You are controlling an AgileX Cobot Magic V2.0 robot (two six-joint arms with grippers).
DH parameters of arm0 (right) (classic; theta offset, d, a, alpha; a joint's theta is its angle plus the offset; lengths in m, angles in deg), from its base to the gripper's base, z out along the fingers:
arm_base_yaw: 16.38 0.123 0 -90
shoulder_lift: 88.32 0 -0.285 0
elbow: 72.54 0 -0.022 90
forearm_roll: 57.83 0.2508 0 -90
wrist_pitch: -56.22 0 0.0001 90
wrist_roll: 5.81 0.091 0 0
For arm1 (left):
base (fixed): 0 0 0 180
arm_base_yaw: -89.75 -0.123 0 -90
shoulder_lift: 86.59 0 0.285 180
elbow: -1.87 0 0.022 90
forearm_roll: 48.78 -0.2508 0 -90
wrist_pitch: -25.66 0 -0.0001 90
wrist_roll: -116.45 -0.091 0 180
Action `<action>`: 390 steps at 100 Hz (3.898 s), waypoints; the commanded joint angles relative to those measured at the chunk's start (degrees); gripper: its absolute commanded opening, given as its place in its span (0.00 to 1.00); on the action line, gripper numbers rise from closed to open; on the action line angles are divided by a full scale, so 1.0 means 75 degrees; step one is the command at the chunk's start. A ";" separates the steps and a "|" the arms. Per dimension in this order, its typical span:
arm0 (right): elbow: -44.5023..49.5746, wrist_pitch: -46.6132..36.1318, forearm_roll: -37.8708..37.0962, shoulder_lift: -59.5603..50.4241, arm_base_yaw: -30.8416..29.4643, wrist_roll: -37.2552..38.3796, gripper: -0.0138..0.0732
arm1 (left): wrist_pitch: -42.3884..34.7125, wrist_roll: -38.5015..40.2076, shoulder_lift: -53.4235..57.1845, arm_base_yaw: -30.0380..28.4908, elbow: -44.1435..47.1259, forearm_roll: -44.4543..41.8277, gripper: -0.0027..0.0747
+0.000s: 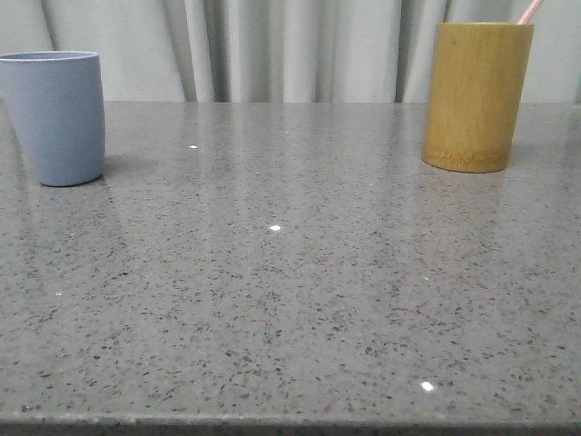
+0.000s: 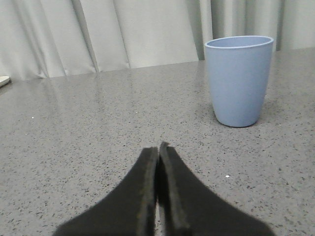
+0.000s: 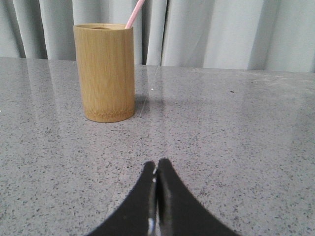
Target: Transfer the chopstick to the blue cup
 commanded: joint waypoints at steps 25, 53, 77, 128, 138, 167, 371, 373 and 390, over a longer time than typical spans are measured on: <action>-0.0109 -0.0947 0.0021 -0.0104 -0.0043 0.0029 0.08 | -0.1284 0.0064 0.0258 -0.0010 -0.0055 0.0470 0.01; -0.1453 0.0535 0.0746 0.0384 -0.0036 0.0187 0.08 | -0.0995 0.0064 -0.0755 -0.0010 -0.1039 0.1767 0.01; -0.3599 0.1993 0.0746 0.1871 -0.0036 0.0187 0.08 | 0.0985 0.0064 -0.2775 -0.0010 -0.3433 0.1767 0.01; -0.6887 0.5015 0.0746 0.4732 -0.0036 0.0187 0.08 | 0.5534 -0.0221 -0.5833 -0.0010 -0.7508 0.1767 0.01; -0.6879 0.5091 0.0746 0.4924 -0.0036 0.0187 0.08 | 0.5545 -0.0221 -0.5991 -0.0010 -0.7508 0.1767 0.01; -0.6879 0.5167 0.0746 0.5047 -0.0036 0.0187 0.08 | 0.5537 -0.0221 -0.6076 -0.0010 -0.7508 0.1767 0.01; -0.6879 0.4834 0.0746 0.5047 -0.0036 0.0187 0.84 | 0.5583 -0.0648 -1.1770 0.0173 -1.0599 0.2838 0.57; -0.6879 0.4834 0.0746 0.5047 -0.0036 0.0187 0.84 | 0.5583 -0.0648 -1.1791 0.0173 -1.0599 0.2838 0.54; -0.6879 0.4834 0.0746 0.5047 -0.0036 0.0187 0.84 | 0.5610 -0.0684 -1.1837 0.0173 -1.0599 0.2838 0.31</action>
